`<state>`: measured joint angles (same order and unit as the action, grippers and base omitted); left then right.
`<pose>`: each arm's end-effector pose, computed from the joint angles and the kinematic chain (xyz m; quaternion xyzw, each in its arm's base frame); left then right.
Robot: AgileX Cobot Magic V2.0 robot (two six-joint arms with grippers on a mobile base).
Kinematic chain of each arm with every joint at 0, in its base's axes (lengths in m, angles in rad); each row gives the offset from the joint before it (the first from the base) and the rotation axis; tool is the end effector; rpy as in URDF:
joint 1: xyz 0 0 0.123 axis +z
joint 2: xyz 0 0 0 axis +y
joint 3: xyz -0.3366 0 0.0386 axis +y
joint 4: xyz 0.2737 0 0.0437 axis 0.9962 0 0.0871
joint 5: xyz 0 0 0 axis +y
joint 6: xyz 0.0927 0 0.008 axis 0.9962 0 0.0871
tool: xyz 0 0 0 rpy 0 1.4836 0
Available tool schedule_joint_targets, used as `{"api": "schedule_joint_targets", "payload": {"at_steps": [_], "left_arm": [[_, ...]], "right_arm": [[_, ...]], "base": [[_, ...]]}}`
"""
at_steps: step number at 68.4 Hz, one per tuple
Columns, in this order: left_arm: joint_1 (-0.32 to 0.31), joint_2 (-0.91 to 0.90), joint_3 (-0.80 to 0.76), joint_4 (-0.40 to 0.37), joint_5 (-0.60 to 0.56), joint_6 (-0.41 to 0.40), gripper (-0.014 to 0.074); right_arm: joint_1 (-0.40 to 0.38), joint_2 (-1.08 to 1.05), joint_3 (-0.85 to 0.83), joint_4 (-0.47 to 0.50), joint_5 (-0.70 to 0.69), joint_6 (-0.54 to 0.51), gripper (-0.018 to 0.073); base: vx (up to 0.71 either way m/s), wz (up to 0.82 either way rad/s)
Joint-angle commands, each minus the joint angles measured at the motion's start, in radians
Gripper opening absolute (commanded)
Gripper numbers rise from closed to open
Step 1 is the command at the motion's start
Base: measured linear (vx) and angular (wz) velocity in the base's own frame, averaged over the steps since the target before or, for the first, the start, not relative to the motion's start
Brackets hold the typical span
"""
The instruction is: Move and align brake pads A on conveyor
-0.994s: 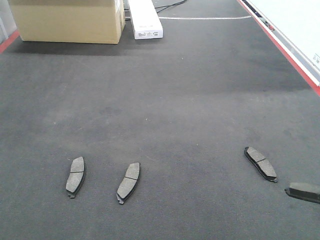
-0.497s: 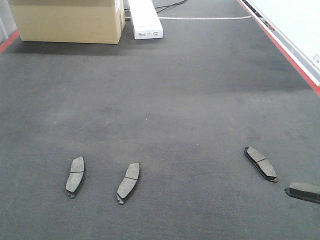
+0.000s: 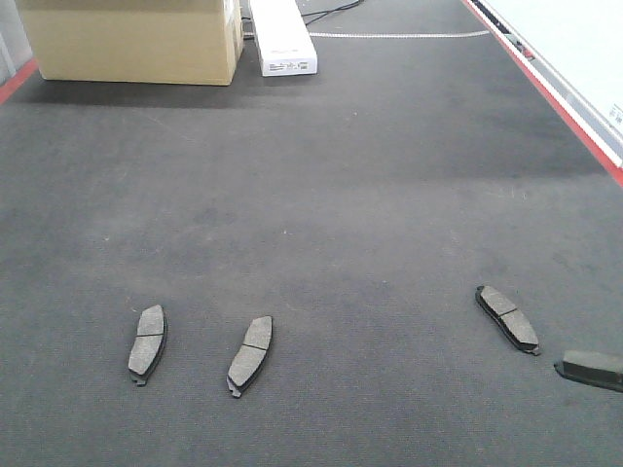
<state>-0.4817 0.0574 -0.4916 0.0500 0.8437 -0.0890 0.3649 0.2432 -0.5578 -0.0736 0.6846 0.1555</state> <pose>-0.0123 0.0104 0.3061 0.1608 0.7951 -0.1406 0.5677 0.0189 0.0026 0.3419 -0.0923 0.7939 0.1198 0.5890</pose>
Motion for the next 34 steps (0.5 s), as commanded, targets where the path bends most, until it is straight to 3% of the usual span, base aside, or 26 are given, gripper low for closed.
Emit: {"api": "schedule_joint_targets", "payload": {"at_steps": [1, 15, 34], "left_arm": [[-0.005, 0.016, -0.020, 0.003, -0.066, -0.005, 0.0372], [-0.005, 0.016, -0.020, 0.003, -0.066, -0.005, 0.0372], [-0.005, 0.016, -0.020, 0.003, -0.066, -0.005, 0.0372]], "right_arm": [[-0.005, 0.037, -0.026, -0.004, -0.133, 0.003, -0.0004], [-0.005, 0.175, -0.026, -0.005, -0.227, 0.002, -0.0004], [-0.005, 0.476, -0.026, -0.004, -0.502, 0.002, -0.0004]], "base": [[0.00, 0.00], [0.00, 0.00], [0.00, 0.00]]}}
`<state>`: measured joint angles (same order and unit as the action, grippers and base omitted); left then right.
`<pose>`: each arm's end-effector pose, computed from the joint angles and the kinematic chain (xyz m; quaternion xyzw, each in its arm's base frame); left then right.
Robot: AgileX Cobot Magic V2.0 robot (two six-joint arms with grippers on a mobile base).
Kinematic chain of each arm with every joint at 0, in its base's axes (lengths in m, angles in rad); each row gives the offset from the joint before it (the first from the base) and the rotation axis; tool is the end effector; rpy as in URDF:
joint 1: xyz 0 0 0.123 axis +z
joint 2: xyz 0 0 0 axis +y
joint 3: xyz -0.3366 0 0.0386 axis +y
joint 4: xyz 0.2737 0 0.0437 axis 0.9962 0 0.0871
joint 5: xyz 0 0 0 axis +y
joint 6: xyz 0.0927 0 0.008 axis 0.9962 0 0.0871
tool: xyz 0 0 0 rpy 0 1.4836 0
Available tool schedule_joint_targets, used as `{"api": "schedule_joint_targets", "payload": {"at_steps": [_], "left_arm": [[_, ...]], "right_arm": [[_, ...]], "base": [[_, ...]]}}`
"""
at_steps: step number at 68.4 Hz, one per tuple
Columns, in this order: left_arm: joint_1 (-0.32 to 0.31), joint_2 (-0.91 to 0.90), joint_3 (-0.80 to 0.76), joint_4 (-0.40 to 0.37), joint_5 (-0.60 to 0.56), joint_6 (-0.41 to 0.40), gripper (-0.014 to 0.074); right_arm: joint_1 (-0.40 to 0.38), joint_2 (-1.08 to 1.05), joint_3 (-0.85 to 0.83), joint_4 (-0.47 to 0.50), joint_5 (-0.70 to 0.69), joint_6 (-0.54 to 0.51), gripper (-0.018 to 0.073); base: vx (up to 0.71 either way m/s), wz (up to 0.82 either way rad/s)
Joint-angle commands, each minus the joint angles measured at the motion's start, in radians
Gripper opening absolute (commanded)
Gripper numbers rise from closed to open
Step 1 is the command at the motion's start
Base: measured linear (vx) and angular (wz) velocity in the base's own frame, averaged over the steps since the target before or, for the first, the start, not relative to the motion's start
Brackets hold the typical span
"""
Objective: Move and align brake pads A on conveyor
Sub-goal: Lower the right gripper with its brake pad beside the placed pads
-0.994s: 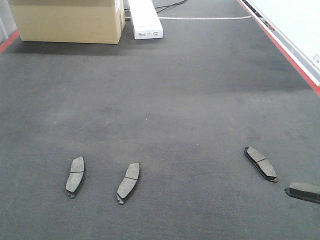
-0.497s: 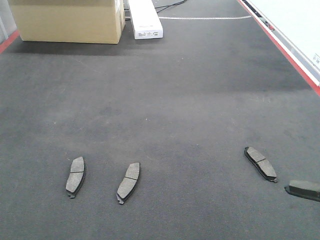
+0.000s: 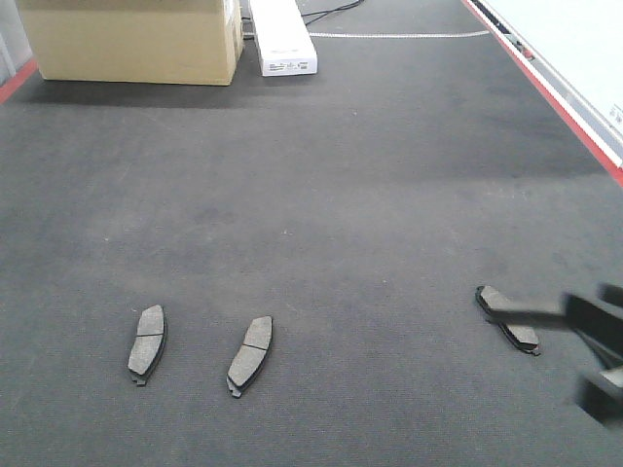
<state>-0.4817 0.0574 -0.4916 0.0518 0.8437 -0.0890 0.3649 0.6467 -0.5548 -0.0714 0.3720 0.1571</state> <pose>-0.0123 0.0105 0.3061 0.1609 0.7950 -0.1398 0.5679 0.1108 0.0397 0.3408 -0.1058 0.8199 0.1166 0.5504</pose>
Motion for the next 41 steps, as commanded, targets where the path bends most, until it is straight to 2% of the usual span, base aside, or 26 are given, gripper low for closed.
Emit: {"api": "schedule_joint_targets", "payload": {"at_steps": [1, 26, 41], "left_arm": [[-0.005, 0.016, -0.020, 0.001, -0.066, -0.005, 0.0372], [-0.005, 0.016, -0.020, 0.001, -0.066, -0.005, 0.0372], [-0.005, 0.016, -0.020, 0.001, -0.066, -0.005, 0.0372]], "right_arm": [[-0.005, 0.087, -0.029, -0.006, -0.208, 0.001, -0.0004], [-0.005, 0.522, -0.029, -0.010, -0.599, -0.008, -0.0004], [-0.005, 0.764, -0.029, -0.007, -0.725, -0.014, -0.0004]], "base": [[0.00, 0.00], [0.00, 0.00], [0.00, 0.00]]}}
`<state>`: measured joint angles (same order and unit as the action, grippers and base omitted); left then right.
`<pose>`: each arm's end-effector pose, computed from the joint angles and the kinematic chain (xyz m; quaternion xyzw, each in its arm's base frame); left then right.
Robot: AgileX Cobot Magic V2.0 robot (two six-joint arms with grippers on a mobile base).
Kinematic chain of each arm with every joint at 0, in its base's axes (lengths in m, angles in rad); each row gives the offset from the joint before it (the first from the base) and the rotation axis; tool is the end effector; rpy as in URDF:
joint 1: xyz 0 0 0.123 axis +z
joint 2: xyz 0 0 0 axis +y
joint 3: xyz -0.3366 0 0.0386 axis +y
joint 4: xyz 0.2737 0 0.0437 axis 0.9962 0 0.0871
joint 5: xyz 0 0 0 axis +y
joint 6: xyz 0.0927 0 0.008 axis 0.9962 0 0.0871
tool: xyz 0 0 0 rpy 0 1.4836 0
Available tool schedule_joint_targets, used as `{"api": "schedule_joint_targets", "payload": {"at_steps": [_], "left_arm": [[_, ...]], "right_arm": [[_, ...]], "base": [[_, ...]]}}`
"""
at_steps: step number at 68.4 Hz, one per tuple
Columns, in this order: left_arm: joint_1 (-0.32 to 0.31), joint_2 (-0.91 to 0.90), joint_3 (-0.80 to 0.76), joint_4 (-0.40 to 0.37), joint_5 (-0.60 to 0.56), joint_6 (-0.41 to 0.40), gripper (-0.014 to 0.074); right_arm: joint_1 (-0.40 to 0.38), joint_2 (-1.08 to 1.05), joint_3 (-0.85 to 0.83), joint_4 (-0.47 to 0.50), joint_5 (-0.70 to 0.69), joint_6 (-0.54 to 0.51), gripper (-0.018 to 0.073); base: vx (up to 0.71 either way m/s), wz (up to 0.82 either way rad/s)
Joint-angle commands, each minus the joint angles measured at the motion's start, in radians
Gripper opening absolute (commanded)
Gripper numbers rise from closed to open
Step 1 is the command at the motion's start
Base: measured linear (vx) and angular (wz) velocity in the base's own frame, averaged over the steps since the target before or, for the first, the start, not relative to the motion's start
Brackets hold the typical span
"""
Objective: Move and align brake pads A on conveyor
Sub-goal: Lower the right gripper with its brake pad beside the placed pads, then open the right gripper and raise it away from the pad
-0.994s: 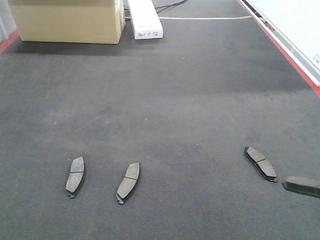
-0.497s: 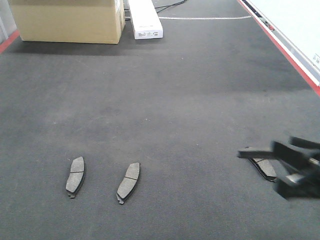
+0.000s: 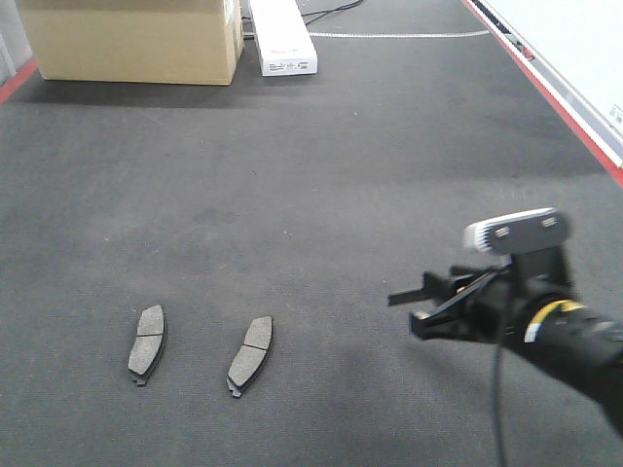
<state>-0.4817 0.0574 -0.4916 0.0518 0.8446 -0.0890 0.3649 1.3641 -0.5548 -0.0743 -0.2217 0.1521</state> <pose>-0.0123 0.0105 0.3061 0.1609 0.7953 -0.1397 0.5676 0.2524 0.0980 0.2476 -0.1264 0.8510 0.1192 0.4957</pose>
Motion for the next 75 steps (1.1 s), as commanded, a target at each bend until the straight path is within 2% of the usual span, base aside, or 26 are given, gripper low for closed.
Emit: {"api": "schedule_joint_targets", "payload": {"at_steps": [1, 11, 25, 36, 55, 61, 75], "left_arm": [[-0.005, 0.016, -0.020, 0.001, -0.067, -0.005, 0.0372], [-0.005, 0.016, -0.020, 0.001, -0.067, -0.005, 0.0372], [-0.005, 0.016, -0.020, 0.001, -0.067, -0.005, 0.0372], [-0.005, 0.016, -0.020, 0.001, -0.067, -0.005, 0.0372], [-0.005, 0.016, -0.020, 0.001, -0.067, -0.005, 0.0372], [-0.005, 0.016, -0.020, 0.001, -0.067, -0.005, 0.0372], [-0.005, 0.016, -0.020, 0.001, -0.067, -0.005, 0.0372]], "right_arm": [[-0.005, 0.059, -0.029, -0.004, -0.131, -0.009, -0.0004], [-0.005, 0.159, -0.029, 0.001, -0.079, 0.017, -0.0001], [-0.005, 0.176, -0.029, -0.008, 0.061, 0.032, 0.0046], [-0.005, 0.176, -0.029, -0.008, 0.109, 0.032, 0.0163], [-0.005, 0.176, -0.029, -0.008, 0.101, 0.024, 0.0461], [-0.005, 0.161, -0.032, -0.008, 0.111, 0.017, 0.0501], [-0.005, -0.018, -0.032, -0.008, 0.146, 0.016, 0.0503]], "base": [[0.00, 0.00], [0.00, 0.00], [0.00, 0.00], [0.00, 0.00], [0.00, 0.00], [0.00, 0.00], [0.00, 0.00]]}}
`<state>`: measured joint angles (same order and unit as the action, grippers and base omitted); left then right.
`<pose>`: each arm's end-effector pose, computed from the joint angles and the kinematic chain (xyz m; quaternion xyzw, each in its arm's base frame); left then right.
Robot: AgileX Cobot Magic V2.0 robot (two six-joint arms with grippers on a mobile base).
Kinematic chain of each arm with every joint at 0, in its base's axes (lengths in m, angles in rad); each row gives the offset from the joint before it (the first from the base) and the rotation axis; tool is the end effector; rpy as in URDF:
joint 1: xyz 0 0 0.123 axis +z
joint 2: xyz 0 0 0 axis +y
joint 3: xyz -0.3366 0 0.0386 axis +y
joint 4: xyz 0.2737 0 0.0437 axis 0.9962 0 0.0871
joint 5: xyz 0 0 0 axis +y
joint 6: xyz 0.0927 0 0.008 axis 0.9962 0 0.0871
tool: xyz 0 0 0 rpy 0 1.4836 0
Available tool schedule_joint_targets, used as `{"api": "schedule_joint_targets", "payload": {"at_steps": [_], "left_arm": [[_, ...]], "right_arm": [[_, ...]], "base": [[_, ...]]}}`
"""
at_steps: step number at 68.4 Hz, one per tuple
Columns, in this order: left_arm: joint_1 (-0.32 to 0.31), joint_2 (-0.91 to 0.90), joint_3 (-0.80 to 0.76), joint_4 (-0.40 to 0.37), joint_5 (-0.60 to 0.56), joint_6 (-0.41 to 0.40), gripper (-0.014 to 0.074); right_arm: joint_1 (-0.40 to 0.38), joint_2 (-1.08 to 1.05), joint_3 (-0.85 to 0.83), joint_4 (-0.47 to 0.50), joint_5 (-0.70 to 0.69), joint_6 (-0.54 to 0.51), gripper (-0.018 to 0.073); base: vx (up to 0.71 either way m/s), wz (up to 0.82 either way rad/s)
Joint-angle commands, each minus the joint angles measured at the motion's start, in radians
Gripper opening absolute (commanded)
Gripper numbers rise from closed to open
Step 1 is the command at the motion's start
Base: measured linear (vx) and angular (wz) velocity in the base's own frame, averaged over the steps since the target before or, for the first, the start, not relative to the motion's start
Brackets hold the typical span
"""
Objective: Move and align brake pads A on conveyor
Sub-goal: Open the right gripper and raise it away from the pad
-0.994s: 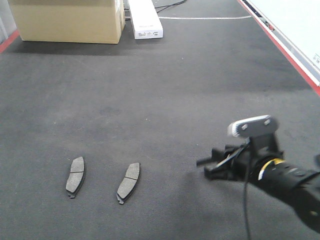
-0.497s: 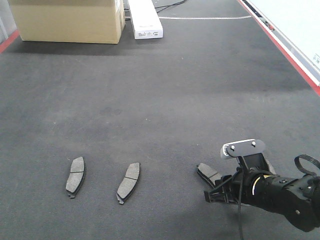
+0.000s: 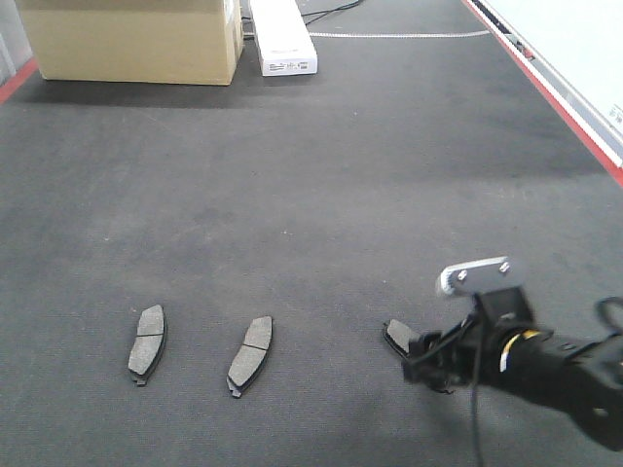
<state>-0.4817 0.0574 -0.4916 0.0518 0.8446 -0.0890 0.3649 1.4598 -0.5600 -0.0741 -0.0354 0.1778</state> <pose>-0.0123 0.0105 0.3061 0.1609 0.7953 -0.1397 0.5676 0.2538 0.0972 0.2093 -0.1206 0.9144 0.0909 0.3756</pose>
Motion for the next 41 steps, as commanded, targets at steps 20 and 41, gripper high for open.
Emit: {"api": "schedule_joint_targets", "payload": {"at_steps": [20, 41], "left_arm": [[-0.005, 0.016, -0.020, 0.001, -0.067, -0.005, 0.0372], [-0.005, 0.016, -0.020, 0.003, -0.077, -0.005, 0.0372]], "right_arm": [[-0.005, -0.464, -0.027, -0.048, 0.170, -0.038, 0.0503], [-0.005, -0.795, -0.027, -0.064, 0.360, -0.038, 0.0486]], "base": [[0.00, 0.00], [0.00, 0.00]]}}
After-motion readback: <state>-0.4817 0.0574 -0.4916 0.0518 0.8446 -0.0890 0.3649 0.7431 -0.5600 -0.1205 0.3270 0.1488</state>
